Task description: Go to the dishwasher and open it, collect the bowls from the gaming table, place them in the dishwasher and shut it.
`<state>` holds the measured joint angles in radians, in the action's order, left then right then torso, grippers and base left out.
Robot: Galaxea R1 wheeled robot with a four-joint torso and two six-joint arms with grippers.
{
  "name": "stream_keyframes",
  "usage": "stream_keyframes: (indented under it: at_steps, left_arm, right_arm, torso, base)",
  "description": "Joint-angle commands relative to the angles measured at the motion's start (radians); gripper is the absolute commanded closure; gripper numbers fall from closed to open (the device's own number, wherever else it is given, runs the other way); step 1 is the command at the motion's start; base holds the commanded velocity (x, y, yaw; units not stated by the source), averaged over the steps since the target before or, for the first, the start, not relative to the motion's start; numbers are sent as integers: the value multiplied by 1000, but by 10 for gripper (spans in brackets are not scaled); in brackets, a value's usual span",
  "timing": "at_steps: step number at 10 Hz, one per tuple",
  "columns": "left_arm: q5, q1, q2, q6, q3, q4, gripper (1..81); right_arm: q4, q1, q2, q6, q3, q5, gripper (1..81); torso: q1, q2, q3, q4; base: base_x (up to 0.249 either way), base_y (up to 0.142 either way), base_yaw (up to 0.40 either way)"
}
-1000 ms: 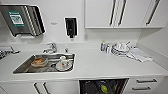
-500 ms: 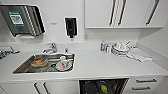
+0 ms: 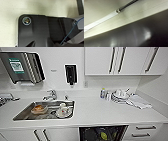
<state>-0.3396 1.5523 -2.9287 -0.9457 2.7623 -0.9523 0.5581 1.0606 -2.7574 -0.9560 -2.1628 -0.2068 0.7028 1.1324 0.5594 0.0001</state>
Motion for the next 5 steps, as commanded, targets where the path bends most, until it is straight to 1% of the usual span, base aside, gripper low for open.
stream_keyframes:
  at_steps: [1, 2, 3, 5]
  left_arm:
    - [33, -21, 8, 1, 3, 3, 10]
    - [31, -21, 6, 1, 3, 3, 10]
    - [33, -21, 5, 1, 3, 3, 10]
    - [33, -18, 3, 1, 3, 3, 10]
  right_arm:
    - [-160, -441, 118, -49, 142, 72, 10]
    - [-194, -483, 138, -47, 184, 70, 10]
    - [-216, -521, 140, -47, 205, 70, 10]
    - [-245, -575, 138, -49, 241, 70, 10]
  torso:
    - [0, 0, 0, 0]
    - [0, 0, 0, 0]
    - [-1, 0, 0, 0]
    - [-1, 0, 0, 0]
  base:
    - [0, 0, 0]
    - [0, 0, 0]
    - [0, 0, 0]
    - [0, 0, 0]
